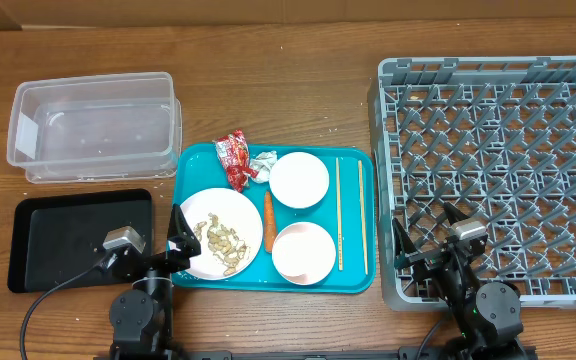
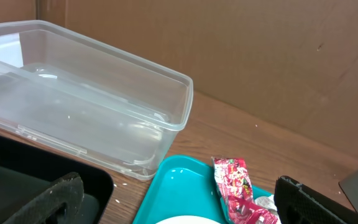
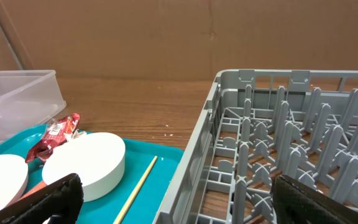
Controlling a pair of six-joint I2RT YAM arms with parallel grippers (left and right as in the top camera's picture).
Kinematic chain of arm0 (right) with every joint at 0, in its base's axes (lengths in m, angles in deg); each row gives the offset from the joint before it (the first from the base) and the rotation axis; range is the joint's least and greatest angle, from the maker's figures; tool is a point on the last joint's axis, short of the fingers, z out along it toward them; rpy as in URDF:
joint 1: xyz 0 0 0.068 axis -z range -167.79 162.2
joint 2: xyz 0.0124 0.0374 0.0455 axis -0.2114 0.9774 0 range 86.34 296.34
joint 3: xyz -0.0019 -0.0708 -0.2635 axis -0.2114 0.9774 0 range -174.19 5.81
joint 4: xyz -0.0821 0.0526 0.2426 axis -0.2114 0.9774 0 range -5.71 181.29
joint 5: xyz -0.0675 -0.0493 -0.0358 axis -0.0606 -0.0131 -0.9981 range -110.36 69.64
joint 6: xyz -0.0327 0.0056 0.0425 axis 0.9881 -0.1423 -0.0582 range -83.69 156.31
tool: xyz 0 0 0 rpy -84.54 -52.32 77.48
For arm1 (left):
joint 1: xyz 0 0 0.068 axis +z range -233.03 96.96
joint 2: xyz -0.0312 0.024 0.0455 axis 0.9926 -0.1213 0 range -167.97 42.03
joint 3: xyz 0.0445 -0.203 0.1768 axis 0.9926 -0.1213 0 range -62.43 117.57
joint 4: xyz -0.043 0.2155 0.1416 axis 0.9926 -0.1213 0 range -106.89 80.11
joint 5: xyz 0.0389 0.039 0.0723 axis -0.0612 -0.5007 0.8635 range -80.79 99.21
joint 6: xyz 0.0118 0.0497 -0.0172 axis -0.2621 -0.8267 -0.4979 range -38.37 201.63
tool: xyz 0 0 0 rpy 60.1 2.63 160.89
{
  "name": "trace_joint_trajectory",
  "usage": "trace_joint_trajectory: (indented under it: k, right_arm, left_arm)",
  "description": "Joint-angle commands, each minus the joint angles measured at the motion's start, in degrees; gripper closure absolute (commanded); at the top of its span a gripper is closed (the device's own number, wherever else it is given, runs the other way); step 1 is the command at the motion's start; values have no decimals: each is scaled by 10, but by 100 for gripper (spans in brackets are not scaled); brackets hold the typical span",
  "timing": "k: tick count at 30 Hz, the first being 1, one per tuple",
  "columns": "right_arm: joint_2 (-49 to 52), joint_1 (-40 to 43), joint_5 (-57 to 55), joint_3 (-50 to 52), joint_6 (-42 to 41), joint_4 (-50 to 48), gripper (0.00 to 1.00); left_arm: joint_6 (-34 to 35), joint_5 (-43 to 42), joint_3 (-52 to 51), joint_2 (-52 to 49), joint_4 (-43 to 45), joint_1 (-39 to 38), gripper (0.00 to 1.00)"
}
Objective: Sort waste into correct bins and load items into the dishwasher
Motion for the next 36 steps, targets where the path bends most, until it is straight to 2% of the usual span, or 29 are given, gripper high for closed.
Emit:
trace_joint_trajectory:
  k: [1,6,9,11,12,15,20,25,27,31,36]
  right_arm:
    - [-6,2,1,0,0,-4,0]
    - [-6,1,39,0,0,-6,0]
    - [-6,1,61,0,-5,-16,0]
    - [-6,1,77,-2,-60,-38,0]
    - [-6,1,83,-5,-112,-57,0]
    - [-6,1,87,-25,-196,-90,0]
    - [-2,1,88,-86,-208,-70,0]
    - [49,1,56,-212,-206,71,0]
    - [104,1,42,-306,-206,171,0]
    - [195,1,29,-442,-207,309,0]
    - [322,1,5,-595,-206,480,0]
  left_arm:
    - [5,-4,-7,6,13,3,0]
    - [62,-57,-7,6,14,3,0]
    - [98,-140,-7,6,34,3,0]
    - [97,-198,-1,6,64,3,0]
    - [96,-219,5,6,77,3,0]
    - [65,-245,52,5,73,3,0]
    - [-32,-247,176,-35,-33,3,0]
    - [-51,-251,332,-160,-180,3,0]
    - [-70,-280,412,-239,-229,3,0]
    - [-85,-295,529,-348,-293,3,0]
    - [-85,-303,660,-508,-459,-20,0]
